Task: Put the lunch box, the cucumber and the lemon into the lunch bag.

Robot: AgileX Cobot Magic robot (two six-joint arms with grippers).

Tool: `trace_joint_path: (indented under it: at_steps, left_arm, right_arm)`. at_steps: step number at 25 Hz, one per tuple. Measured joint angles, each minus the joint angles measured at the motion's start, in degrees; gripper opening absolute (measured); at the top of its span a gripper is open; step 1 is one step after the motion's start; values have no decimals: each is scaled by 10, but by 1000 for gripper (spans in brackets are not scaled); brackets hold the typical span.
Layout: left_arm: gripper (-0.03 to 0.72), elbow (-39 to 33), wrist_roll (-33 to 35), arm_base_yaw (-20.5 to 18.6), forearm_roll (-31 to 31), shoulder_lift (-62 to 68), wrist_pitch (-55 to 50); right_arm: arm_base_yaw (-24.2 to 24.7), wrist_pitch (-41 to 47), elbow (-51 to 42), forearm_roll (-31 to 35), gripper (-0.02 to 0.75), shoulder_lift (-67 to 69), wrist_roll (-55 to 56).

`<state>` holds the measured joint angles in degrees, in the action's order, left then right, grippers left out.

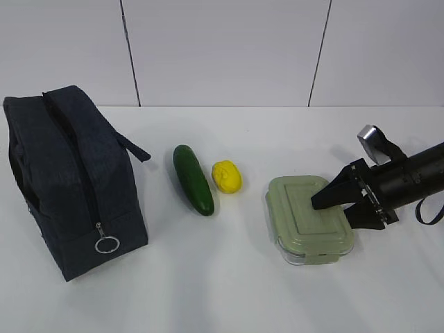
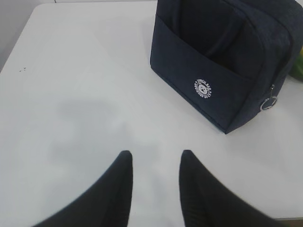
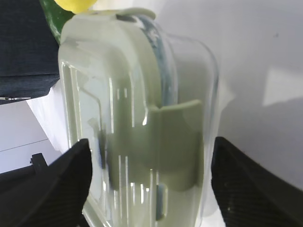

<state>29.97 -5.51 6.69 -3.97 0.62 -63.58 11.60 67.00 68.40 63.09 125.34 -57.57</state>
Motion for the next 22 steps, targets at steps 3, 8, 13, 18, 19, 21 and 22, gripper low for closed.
trace_joint_path:
  at_steps: [3,8,13,18,19,21,22]
  left_arm:
    - [243,0,0,0,0,0,0]
    - [243,0,0,0,0,0,0]
    - [243,0,0,0,0,0,0]
    - [243,0,0,0,0,0,0]
    - [243,0,0,0,0,0,0]
    - [242,0,0,0,0,0,0]
    - [242,0,0,0,0,0,0]
  right_arm:
    - [0,0,0,0,589,1,0]
    - [0,0,0,0,589,1,0]
    - [0,0,0,0,564,1,0]
    - [0,0,0,0,529,1,0]
    - [0,0,0,0,526,1,0]
    - [0,0,0,1,524,1,0]
    - [0,0,0,1,522,1,0]
